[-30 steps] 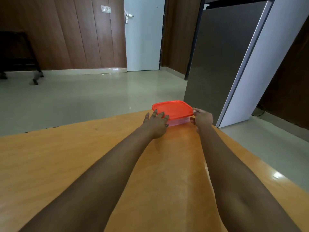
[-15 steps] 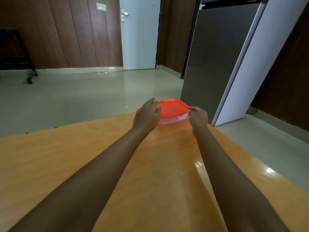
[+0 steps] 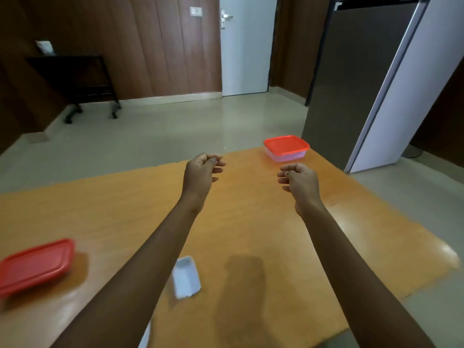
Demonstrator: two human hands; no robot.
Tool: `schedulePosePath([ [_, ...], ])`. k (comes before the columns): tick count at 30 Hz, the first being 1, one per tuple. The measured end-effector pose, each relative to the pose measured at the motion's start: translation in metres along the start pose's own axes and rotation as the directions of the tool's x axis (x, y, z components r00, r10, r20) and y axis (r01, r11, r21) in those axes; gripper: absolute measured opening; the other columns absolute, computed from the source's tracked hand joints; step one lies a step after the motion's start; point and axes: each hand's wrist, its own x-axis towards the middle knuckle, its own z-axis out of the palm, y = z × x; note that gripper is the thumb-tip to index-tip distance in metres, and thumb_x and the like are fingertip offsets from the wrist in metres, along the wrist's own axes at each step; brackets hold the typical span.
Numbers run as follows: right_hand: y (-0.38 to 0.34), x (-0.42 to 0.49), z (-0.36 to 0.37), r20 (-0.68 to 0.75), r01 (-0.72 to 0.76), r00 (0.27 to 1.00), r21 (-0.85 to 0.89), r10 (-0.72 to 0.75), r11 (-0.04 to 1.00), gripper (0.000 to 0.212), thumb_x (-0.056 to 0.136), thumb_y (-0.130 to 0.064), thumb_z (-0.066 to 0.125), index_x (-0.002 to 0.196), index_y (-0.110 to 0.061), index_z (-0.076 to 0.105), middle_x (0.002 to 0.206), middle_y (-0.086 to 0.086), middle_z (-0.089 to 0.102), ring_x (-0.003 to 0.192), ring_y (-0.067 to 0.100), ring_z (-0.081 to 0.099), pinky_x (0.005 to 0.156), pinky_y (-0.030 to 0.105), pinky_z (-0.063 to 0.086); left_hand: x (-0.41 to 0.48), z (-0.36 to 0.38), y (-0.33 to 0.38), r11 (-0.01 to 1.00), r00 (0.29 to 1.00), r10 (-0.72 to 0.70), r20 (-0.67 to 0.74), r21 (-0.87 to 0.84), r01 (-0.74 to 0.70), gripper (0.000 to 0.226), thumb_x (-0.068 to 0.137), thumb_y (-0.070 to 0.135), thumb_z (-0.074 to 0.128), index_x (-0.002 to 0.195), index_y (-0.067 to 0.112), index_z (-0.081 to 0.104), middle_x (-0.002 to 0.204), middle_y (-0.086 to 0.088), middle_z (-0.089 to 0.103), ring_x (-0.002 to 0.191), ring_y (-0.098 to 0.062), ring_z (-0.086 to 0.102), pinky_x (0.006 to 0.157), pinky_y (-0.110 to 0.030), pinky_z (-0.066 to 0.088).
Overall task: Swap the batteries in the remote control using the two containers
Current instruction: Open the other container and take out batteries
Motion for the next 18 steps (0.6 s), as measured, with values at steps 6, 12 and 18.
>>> schedulePosePath([
  [6, -0.014, -0.113, 0.030, 0.168, -0.007, 0.986, -0.012, 0.009, 1.000, 0.029, 0.085, 0.006, 0.036, 0.074, -0.014, 0.055, 0.070, 0.001, 0.057, 0.059, 0.011, 0.049, 0.053, 0.022, 0.037, -0.096, -0.091, 0.015, 0.999, 0.997, -0.018, -0.081, 0.034, 0.020, 0.028, 0.095, 0.009, 0.040, 0.081, 0.020, 0.061, 0.083, 0.001, 0.064, 0.077, -0.014, 0.060, 0.065, -0.026, 0.044],
  [12, 0.000, -0.198, 0.073, 0.283, -0.042, 0.957, -0.069, 0.060, 0.997, 0.029, 0.083, 0.005, 0.033, 0.079, -0.009, 0.057, 0.076, 0.006, 0.059, 0.058, 0.014, 0.051, 0.051, 0.023, 0.039, -0.171, -0.162, -0.002, 0.995, 0.976, -0.074, -0.206, 0.053, 0.086, 0.028, 0.094, 0.010, 0.040, 0.080, 0.022, 0.061, 0.088, -0.002, 0.064, 0.081, -0.016, 0.060, 0.067, -0.027, 0.044],
  [18, 0.018, -0.243, 0.119, 0.395, -0.143, 0.903, -0.098, 0.171, 0.985, 0.029, 0.086, 0.004, 0.032, 0.082, -0.009, 0.057, 0.079, 0.008, 0.059, 0.061, 0.017, 0.053, 0.053, 0.025, 0.040, -0.202, -0.205, -0.021, 0.991, 0.941, -0.118, -0.317, 0.027, 0.134, 0.028, 0.094, 0.010, 0.040, 0.078, 0.024, 0.059, 0.088, 0.000, 0.063, 0.077, -0.013, 0.058, 0.064, -0.025, 0.042],
])
